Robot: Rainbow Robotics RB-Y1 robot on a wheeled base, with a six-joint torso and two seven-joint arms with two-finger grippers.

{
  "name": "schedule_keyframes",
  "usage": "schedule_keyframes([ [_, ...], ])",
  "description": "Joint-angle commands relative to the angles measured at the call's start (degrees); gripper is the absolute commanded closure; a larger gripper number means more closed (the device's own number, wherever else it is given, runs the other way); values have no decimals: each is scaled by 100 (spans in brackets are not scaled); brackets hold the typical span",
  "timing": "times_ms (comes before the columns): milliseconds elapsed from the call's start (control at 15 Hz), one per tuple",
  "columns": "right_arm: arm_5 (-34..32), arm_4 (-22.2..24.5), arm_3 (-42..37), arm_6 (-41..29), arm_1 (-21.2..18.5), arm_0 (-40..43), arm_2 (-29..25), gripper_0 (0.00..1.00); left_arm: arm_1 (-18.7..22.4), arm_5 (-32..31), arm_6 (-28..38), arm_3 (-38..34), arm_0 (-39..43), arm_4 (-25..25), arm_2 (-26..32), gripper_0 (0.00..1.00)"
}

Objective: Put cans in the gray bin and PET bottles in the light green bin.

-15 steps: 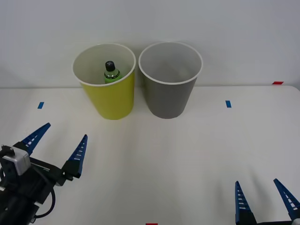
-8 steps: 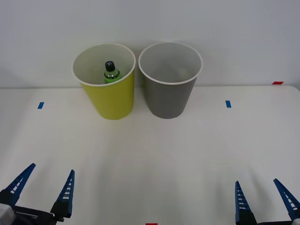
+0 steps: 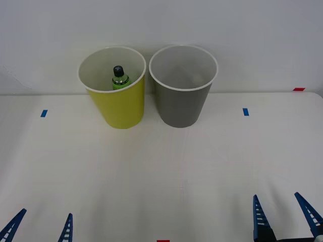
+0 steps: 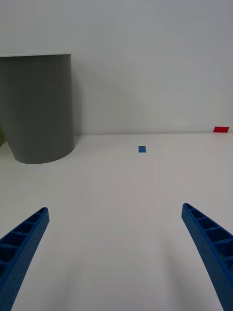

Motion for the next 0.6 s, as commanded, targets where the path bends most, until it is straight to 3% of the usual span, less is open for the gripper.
schedule_keyframes([
  [67, 0, 0, 0, 0, 0, 0, 0, 5, -141, -134, -17, 4, 209, -145, -37, 0],
  [600, 0, 0, 0, 0, 0, 0, 0, 5, -185, -142, -17, 4, 244, -242, -37, 0],
])
